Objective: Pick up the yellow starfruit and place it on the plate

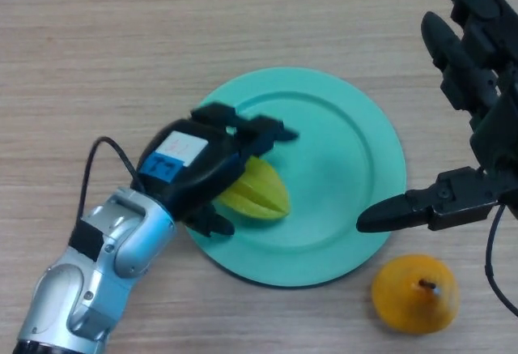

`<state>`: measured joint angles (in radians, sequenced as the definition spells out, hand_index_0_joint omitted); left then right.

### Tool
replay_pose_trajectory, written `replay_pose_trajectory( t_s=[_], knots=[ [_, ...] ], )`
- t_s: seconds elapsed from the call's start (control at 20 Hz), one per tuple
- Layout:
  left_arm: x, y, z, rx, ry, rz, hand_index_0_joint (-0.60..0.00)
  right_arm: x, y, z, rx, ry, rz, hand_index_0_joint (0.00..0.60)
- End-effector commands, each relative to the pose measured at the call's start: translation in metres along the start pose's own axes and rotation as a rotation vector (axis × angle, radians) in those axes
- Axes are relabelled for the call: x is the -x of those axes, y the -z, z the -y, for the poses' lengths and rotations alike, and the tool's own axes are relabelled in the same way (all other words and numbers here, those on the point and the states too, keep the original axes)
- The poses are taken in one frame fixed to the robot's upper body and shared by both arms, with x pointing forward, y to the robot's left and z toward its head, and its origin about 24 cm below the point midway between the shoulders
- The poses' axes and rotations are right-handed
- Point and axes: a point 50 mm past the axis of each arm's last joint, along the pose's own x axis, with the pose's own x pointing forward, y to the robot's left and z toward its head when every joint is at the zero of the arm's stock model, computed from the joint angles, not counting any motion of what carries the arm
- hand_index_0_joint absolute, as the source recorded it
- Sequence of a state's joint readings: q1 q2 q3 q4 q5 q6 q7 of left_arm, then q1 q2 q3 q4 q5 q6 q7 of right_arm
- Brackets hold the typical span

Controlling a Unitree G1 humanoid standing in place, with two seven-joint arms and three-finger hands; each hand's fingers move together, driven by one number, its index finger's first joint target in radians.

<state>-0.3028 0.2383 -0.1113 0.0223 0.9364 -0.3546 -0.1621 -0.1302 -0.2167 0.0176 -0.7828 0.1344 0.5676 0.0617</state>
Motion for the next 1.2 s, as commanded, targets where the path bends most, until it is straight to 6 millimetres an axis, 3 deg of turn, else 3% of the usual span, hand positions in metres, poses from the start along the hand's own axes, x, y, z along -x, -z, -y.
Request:
replay_pose_trajectory(
  t_s=[0.05, 0.15, 0.2, 0.35, 0.6, 0.95, 1.2],
  knots=[
    [0.002, -0.002, -0.046, 0.062, -0.262, 0.032, 0.0, 0.001, -0.027, 0.004, 0.055, 0.026, 0.182, 0.0],
    [0.011, -0.003, -0.06, 0.108, -0.339, 0.027, 0.0, 0.0, -0.027, 0.003, 0.058, 0.018, 0.184, 0.0],
    [0.019, -0.006, -0.074, 0.218, -0.422, 0.05, 0.0, -0.001, -0.025, 0.003, 0.056, 0.014, 0.184, 0.0],
    [0.034, -0.003, -0.085, 0.363, -0.459, 0.044, 0.0, -0.002, -0.024, 0.004, 0.049, 0.013, 0.19, 0.0],
    [0.071, 0.008, -0.102, 0.87, -0.521, 0.071, 0.0, -0.002, -0.026, 0.01, 0.075, 0.025, 0.201, 0.0],
    [0.097, 0.03, -0.114, 1.003, -0.604, -0.002, 0.0, -0.003, -0.027, 0.018, 0.139, 0.06, 0.27, 0.0],
    [0.098, 0.035, -0.117, 0.92, -0.637, -0.059, 0.0, -0.003, -0.019, 0.019, 0.159, 0.055, 0.239, 0.0]
  ],
)
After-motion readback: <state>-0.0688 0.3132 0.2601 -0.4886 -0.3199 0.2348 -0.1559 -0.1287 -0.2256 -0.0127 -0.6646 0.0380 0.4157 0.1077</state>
